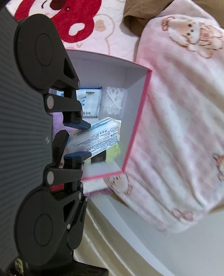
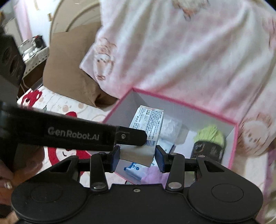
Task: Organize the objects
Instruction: 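Lift the soap box with the left tool toward the pink box, then lower the soap box beside the swab box and open the left tool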
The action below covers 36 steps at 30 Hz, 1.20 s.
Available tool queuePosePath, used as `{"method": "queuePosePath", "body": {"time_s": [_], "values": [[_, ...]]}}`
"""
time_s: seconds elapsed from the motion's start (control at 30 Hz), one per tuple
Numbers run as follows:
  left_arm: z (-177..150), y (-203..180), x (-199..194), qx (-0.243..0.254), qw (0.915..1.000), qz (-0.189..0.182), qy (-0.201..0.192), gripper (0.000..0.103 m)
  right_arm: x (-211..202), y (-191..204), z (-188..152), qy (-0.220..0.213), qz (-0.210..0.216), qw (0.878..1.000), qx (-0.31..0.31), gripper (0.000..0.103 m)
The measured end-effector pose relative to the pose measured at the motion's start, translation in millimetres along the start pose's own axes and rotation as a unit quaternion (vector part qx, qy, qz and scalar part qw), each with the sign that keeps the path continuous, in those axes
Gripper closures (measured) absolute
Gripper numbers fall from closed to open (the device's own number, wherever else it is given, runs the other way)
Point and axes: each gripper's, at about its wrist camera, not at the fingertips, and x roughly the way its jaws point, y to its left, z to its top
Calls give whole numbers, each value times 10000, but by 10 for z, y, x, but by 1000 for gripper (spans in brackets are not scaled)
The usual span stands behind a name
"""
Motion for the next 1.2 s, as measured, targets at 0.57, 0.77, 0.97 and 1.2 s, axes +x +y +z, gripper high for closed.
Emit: {"method": "queuePosePath", "body": {"time_s": [0.57, 0.77, 0.97, 1.2], "values": [[-57, 632, 1060, -805, 9927, 13, 895, 79, 1084, -583, -201, 951, 427, 9862, 1287, 55], [-32, 701, 1096, -816, 9934, 176, 792, 79, 1194, -537, -190, 865, 457, 9882, 1182, 54], [15, 703, 1240, -747, 9919, 326, 979, 79, 1265, -513, -210, 804, 266, 9914, 994, 53], [-43, 738, 1259, -652, 9934, 426, 843, 79, 1370, -440, -197, 921, 109, 9924, 803, 51]]}}
